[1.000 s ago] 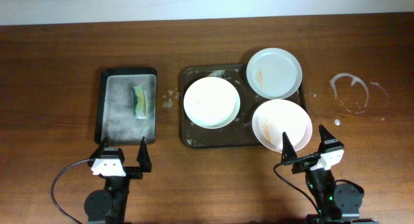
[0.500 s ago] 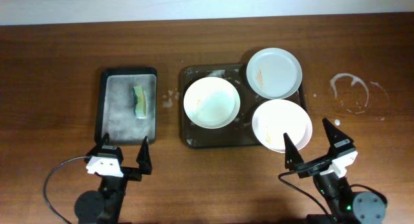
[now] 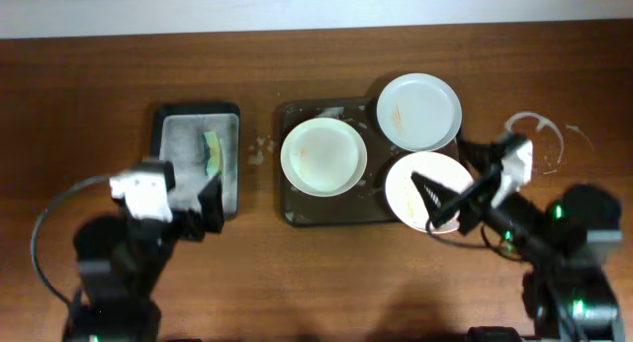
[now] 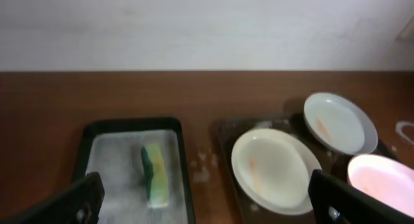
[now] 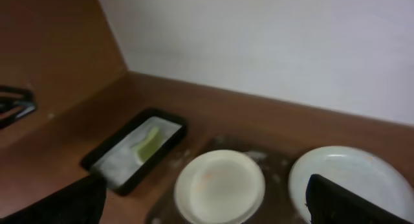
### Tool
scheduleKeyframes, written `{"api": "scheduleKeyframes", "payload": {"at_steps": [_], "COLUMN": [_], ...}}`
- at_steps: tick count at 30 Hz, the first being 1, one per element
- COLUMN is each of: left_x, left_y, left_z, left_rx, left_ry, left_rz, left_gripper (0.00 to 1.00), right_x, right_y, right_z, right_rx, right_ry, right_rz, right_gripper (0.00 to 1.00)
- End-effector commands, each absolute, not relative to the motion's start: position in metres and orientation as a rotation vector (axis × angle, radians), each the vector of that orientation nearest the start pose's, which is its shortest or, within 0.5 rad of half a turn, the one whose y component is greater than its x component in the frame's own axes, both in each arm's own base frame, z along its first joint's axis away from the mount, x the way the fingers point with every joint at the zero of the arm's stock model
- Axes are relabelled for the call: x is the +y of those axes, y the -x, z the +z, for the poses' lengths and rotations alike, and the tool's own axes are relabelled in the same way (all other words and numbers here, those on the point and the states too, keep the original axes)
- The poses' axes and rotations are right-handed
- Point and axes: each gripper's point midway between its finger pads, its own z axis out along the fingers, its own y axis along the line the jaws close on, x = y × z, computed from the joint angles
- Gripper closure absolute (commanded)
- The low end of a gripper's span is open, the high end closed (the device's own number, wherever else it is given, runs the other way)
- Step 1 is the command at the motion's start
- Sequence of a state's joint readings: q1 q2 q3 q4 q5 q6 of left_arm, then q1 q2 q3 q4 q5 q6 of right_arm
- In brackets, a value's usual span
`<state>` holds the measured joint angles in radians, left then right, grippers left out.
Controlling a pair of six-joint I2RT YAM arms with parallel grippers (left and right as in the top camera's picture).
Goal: Clean dirty plates on tray and stack at the side
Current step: 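Move left gripper to sponge and right gripper to front-left plate, then grasp the green-and-yellow sponge with the left gripper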
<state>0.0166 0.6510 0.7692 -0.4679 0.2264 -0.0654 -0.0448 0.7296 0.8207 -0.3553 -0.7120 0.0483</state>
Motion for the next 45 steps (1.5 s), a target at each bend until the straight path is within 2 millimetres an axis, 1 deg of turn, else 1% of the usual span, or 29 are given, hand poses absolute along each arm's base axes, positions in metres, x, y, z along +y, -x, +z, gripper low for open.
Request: {"api": "scheduleKeyframes", "payload": {"at_steps": [1,6,9,10,12,14,15,19,21,24,26,27,29,30,31,32,33,35,39,45], "left_x": [-0.035,-0.034,-0.032,-0.032,-0.032,-0.033,-0.034,-0.035,-0.035,-0.034,-0.032,-0.027,-0.007,0.007,0.017,0.025,0.032,0.042,0.046,0.037], "left_y": [-0.298,-0.326,-0.342,-0.347,-0.355,-0.367,-0.372,-0.38,-0.385,-0.394,-0.395,-0.396,-0.396,-0.395,-0.395,-0.395,-0.395,-0.396,-0.398,-0.403], "left_z": [0.289,0.275,0.261,0.255,0.246,0.233,0.227,0.203,0.187,0.169,0.159,0.153,0.142,0.136,0.132,0.129,0.126,0.117,0.096,0.061], "left_rx": [2.03,2.282,2.448,2.51,2.576,2.621,2.63,2.689,2.728,2.758,2.785,2.806,2.849,2.864,2.869,2.867,2.867,2.868,2.903,2.97], "left_ry": [-0.104,-0.155,-0.146,-0.139,-0.132,-0.127,-0.128,-0.122,-0.116,-0.112,-0.104,-0.075,0.078,0.171,0.233,0.287,0.327,0.394,0.423,0.393], "left_rz": [-0.254,-0.246,-0.255,-0.265,-0.276,-0.292,-0.304,-0.323,-0.331,-0.334,-0.317,-0.282,-0.145,-0.039,0.038,0.106,0.16,0.245,0.279,0.289], "left_gripper": [0.01,0.01,0.01,0.01,0.01,0.01,0.01,0.01,0.01,0.01,0.01,0.01,0.02,0.08,0.11,0.19,0.25,0.28,0.29,0.3], "right_x": [0.11,0.109,0.109,0.111,0.113,0.121,0.128,0.141,0.152,0.173,0.185,0.188,0.194,0.195,0.195,0.195,0.195,0.195,0.195,0.195], "right_y": [-0.276,-0.308,-0.326,-0.332,-0.346,-0.358,-0.365,-0.386,-0.395,-0.394,-0.393,-0.394,-0.395,-0.396,-0.398,-0.399,-0.4,-0.4,-0.4,-0.4], "right_z": [0.328,0.329,0.328,0.326,0.319,0.315,0.315,0.308,0.299,0.288,0.277,0.272,0.261,0.257,0.253,0.251,0.248,0.245,0.245,0.245], "right_rx": [1.815,1.94,1.997,2.015,2.066,2.07,2.043,2.008,2.008,2.006,2.027,2.038,2.063,2.072,2.083,2.088,2.095,2.101,2.101,2.101], "right_ry": [0.453,0.411,0.401,0.419,0.415,0.437,0.464,0.508,0.519,0.57,0.594,0.599,0.604,0.602,0.598,0.596,0.594,0.592,0.592,0.592], "right_rz": [0.737,0.782,0.802,0.791,0.755,0.769,0.785,0.805,0.851,0.979,1.023,1.033,1.046,1.051,1.055,1.057,1.059,1.061,1.061,1.061], "right_gripper": [0.02,0.01,0.02,0.02,0.02,0.02,0.02,0.02,0.02,0.02,0.01,0.02,0.01,0.0,0.0,0.03,0.05,0.06,0.07,0.07]}}
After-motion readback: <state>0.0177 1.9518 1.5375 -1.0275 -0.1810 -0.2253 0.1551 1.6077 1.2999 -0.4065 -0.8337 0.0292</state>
